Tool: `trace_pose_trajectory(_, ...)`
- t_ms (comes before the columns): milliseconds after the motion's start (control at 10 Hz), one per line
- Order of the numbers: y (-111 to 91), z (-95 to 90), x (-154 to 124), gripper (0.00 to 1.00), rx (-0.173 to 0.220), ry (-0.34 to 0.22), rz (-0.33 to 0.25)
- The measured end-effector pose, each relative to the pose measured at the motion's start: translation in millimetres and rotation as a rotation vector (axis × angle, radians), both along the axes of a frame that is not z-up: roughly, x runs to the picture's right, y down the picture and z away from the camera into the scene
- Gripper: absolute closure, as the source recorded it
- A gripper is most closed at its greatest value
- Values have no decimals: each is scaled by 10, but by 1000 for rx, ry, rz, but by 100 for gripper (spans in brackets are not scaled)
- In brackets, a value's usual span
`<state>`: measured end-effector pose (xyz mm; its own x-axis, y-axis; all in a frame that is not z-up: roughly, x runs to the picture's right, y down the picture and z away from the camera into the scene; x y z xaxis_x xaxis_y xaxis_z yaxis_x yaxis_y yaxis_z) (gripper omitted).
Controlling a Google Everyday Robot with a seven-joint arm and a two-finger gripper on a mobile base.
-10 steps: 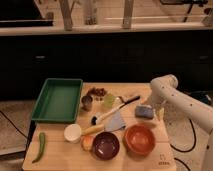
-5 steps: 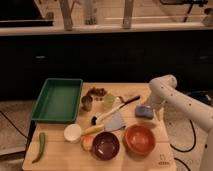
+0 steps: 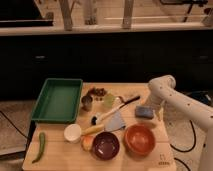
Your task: Wipe purple bowl with sponge
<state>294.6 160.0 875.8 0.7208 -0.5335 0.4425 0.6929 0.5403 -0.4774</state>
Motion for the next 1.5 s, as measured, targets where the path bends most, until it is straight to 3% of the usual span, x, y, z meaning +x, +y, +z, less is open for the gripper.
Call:
trace_pose_trajectory(200, -7, -6, -30, 20, -2, 6, 14)
trace_pose_trajectory(800, -141, -144, -54, 20, 53, 103, 254)
trace_pose_trajectory(1300, -177, 6, -228, 20, 26, 234, 444)
trace_pose_trajectory(1400, -182, 37, -240, 22, 12, 271, 483)
trace_pose_trajectory(1500, -182, 72, -258, 30, 3, 300, 511)
